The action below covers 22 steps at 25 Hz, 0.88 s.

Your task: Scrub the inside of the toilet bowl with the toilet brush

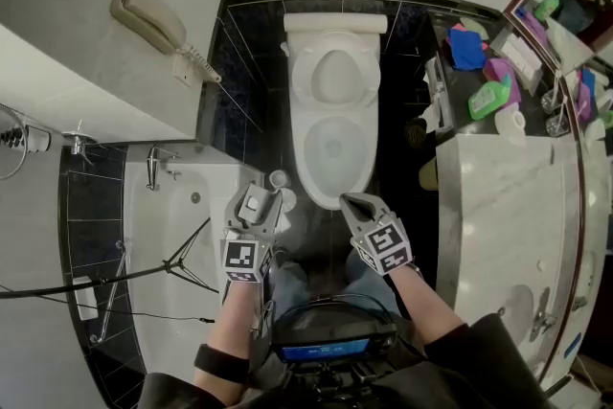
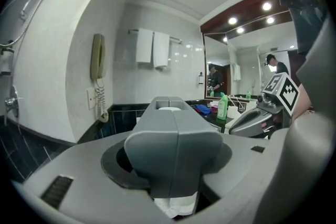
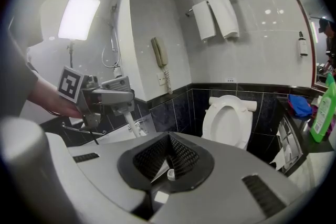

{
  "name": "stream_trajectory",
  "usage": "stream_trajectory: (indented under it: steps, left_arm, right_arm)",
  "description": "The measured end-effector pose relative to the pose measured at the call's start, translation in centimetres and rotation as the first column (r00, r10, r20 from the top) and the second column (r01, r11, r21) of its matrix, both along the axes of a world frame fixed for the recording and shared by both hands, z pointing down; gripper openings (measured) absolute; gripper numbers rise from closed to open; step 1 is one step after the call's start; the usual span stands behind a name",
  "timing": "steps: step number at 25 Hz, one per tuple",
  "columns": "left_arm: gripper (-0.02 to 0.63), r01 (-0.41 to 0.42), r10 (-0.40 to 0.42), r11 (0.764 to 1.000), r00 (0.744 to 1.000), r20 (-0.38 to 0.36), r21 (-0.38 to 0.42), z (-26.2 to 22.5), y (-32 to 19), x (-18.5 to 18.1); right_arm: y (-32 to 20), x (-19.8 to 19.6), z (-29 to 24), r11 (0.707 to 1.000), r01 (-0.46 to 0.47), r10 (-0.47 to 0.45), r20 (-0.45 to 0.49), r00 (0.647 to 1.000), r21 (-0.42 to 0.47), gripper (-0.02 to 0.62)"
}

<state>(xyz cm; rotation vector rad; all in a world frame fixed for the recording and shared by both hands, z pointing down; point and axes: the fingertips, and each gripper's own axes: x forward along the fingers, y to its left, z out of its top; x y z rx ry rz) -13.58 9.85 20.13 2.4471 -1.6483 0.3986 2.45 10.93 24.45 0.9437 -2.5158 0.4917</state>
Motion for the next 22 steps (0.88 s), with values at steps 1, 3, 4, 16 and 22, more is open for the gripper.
stream_trajectory:
  steps: [1, 3, 4, 16, 22]
  left_arm:
    - [0.239, 0.017, -0.017, 1.000, 1.000, 0.000, 0.003, 0.8, -0.2, -0.9]
    - [0.239, 0.036, -0.036, 0.999, 0.999, 0.000, 0.008, 2.3, -0.7, -2.3]
    - [0.239, 0.046, -0.046, 0.999, 0.999, 0.002, 0.007, 3.0, -0.8, -3.0]
    - [0.239, 0.195, -0.195, 0.981, 0.981, 0.002, 0.003, 20.0, -6.7, -10.7]
    - [0.239, 0.192, -0.192, 0.981, 0.981, -0.008, -0.027, 31.5, -8.9, -11.7]
  right_arm:
    - [0.0, -0.9, 0.5, 1.000, 0.021, -0.021, -0.002, 1.000, -0.005, 0.006]
    - [-0.1, -2.8, 1.6, 0.998, 0.064, -0.064, -0.008, 0.998, -0.019, 0.006]
    - [-0.1, -3.8, 2.2, 0.996, 0.083, -0.084, -0.010, 0.996, -0.029, 0.006]
    - [-5.9, -13.9, 19.2, 0.985, 0.160, -0.162, -0.017, 0.987, -0.071, 0.006]
    - [-8.3, -15.6, 29.9, 0.985, 0.158, -0.161, -0.034, 0.986, -0.072, 0.006]
